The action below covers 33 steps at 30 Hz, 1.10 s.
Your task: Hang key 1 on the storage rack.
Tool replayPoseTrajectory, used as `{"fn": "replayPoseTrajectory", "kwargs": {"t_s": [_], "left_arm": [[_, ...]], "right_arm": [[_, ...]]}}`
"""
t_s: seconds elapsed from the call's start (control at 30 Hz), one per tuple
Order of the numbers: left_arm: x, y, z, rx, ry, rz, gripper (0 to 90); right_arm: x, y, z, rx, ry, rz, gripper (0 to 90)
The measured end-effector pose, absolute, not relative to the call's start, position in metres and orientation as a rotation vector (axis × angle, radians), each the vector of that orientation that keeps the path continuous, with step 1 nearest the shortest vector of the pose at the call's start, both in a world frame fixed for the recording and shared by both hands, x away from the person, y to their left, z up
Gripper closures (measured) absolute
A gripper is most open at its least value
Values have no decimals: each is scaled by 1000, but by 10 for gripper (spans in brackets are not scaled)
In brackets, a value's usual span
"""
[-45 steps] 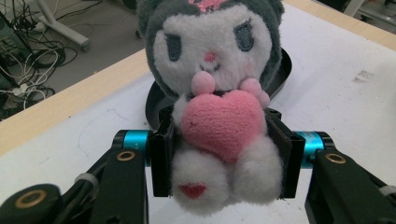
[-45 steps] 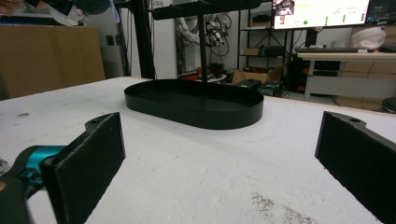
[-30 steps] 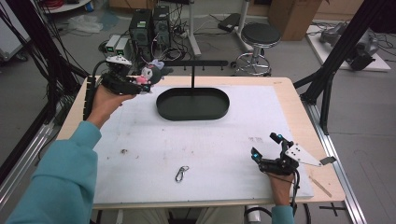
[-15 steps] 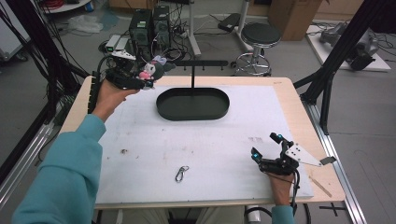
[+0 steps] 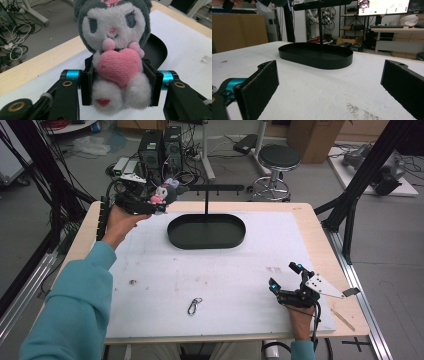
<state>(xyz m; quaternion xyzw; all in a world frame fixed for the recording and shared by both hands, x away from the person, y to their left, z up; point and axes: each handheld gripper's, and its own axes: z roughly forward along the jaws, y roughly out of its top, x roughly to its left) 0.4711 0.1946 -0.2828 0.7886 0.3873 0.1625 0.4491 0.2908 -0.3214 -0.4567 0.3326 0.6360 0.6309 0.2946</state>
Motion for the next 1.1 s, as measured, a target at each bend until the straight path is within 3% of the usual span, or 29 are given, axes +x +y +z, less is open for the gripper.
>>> {"fn": "replayPoseTrajectory", "kwargs": {"t_s": [1.1], "left_arm": [[492, 190, -284, 1884, 1022, 452, 524]], "right_arm": [[291, -321, -457, 886, 1696, 1679, 7]]}}
